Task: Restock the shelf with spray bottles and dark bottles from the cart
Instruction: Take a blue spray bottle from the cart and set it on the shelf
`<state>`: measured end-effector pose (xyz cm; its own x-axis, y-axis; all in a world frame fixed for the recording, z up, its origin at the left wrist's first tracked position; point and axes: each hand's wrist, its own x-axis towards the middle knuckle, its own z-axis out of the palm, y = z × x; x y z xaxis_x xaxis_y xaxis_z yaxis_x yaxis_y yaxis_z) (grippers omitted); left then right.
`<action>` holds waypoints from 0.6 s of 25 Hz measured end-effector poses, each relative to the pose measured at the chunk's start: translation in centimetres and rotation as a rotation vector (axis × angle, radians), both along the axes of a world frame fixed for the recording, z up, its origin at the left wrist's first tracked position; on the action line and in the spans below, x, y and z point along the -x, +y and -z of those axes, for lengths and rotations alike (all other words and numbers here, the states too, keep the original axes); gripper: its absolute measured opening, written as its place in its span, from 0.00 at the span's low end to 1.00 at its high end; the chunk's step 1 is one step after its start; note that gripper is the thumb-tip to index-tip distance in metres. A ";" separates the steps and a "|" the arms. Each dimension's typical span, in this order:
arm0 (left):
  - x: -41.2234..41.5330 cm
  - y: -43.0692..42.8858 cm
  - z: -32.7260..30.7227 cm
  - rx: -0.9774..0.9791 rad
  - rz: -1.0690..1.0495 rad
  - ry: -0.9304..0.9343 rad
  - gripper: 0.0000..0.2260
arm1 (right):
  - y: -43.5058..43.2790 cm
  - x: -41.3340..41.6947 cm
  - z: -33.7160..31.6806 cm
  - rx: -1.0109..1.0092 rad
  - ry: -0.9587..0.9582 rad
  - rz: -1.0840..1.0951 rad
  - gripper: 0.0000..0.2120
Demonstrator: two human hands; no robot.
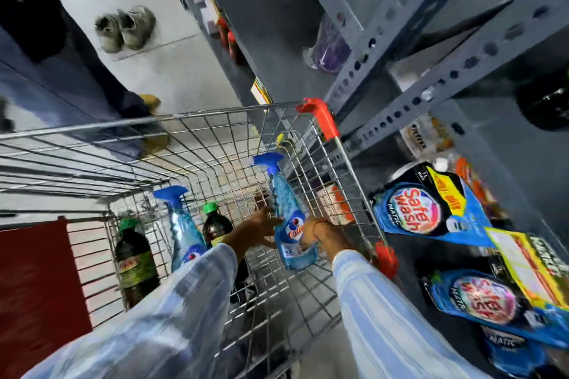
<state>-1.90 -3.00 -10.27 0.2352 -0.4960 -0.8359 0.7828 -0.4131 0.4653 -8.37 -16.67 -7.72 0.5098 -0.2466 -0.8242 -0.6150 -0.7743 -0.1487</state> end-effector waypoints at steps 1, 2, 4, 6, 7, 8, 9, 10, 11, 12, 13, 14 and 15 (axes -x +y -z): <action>0.1 0.3 0.2 0.028 -0.042 0.047 0.12 | 0.0 -0.5 -0.5 -0.017 0.006 -0.008 0.20; 0.0 0.6 0.3 0.055 -0.072 0.076 0.14 | 0.0 -0.9 -1.2 -0.070 -0.009 0.023 0.19; 0.1 1.1 -0.4 0.074 -0.079 0.068 0.20 | 0.0 -0.1 -3.1 -0.081 0.062 0.064 0.06; 0.0 1.5 -1.7 0.077 -0.093 -0.010 0.15 | 0.0 1.0 -5.1 -0.032 0.038 0.105 0.13; -0.1 1.8 -3.1 0.094 -0.103 -0.071 0.13 | 0.0 1.5 -6.3 -0.031 -0.052 0.164 0.14; -0.2 2.0 -4.7 0.130 -0.116 -0.124 0.14 | -0.1 1.9 -7.6 -0.034 -0.083 0.162 0.10; -0.3 2.1 -6.6 0.155 -0.124 -0.188 0.14 | 0.0 2.1 -8.9 -0.111 -0.106 0.261 0.07; -0.1 2.2 -8.6 0.188 -0.130 -0.243 0.14 | 0.2 2.1 -10.1 -0.164 -0.145 0.267 0.12; 0.2 2.3 -10.8 0.219 -0.113 -0.298 0.12 | 0.4 2.1 -12.1 -0.187 -0.215 0.235 0.17; 0.5 2.3 -13.1 0.253 -0.102 -0.345 0.11 | 0.6 2.6 -14.0 -0.205 -0.297 0.248 0.19; 0.9 2.2 -15.3 0.273 -0.092 -0.400 0.10 | 0.5 3.1 -15.8 -0.214 -0.381 0.271 0.19; 1.4 2.0 -17.4 0.294 -0.087 -0.467 0.11 | 0.3 4.0 -17.8 -0.199 -0.488 0.288 0.19; 2.3 1.5 -19.8 0.312 -0.080 -0.538 0.11 | 0.0 5.7 -19.8 -0.181 -0.591 0.332 0.20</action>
